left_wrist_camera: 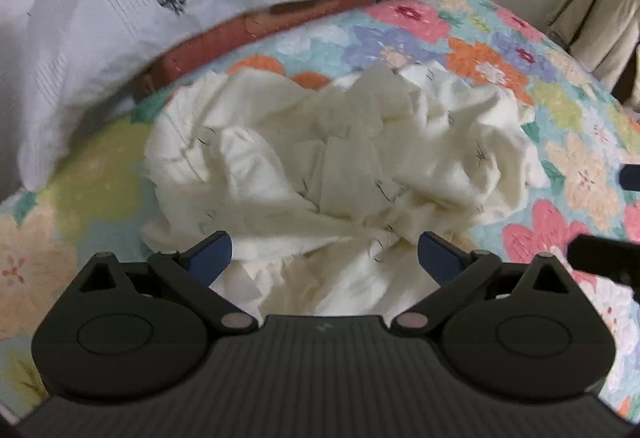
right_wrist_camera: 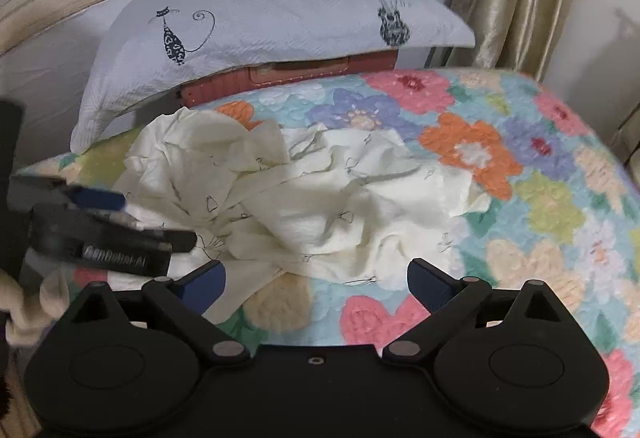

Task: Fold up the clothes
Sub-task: 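Reach both grippers toward the crumpled cream garment on the quilt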

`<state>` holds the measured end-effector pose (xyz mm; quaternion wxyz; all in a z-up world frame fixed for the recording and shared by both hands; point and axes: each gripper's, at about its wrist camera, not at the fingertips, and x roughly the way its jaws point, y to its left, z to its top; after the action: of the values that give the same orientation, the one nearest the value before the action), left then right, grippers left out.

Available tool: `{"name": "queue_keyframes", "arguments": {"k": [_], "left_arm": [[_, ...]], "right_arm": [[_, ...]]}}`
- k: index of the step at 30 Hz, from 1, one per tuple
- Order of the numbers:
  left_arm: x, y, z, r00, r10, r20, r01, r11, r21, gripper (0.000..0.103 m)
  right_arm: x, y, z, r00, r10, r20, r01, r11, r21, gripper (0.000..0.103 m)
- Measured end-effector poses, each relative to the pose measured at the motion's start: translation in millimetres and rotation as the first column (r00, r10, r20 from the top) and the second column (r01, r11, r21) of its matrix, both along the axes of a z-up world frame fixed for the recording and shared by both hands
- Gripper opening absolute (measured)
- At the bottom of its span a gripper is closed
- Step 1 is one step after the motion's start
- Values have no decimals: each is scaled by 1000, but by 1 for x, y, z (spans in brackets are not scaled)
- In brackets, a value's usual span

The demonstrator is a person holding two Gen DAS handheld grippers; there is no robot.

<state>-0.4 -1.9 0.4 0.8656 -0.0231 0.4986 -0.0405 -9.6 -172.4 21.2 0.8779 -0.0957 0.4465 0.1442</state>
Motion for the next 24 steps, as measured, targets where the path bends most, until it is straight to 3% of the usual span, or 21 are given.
{"name": "queue_keyframes", "arguments": {"k": [6, 10, 13, 18, 24], "left_arm": [[-5, -1, -2, 992, -125, 6, 125, 992, -35, 101], [-55, 24, -28, 990, -127, 66, 128, 992, -10, 100], [-74, 20, -22, 987, -143, 74, 141, 990, 20, 100], [-47, 18, -17, 984, -175, 19, 175, 985, 5, 100], [-34, 20, -27, 986, -167, 17, 167, 986, -13, 100]], "right_arm": [[0, -4, -6, 999, -20, -34, 21, 1000, 20, 97], [1, -7, -10, 998, -33, -57, 35, 999, 32, 97], [0, -9, -17, 997, -53, -56, 56, 998, 43, 97], [7, 2, -21, 996, -71, -51, 76, 993, 96, 97], [14, 23, -22, 997, -24, -76, 36, 985, 168, 97]]}}
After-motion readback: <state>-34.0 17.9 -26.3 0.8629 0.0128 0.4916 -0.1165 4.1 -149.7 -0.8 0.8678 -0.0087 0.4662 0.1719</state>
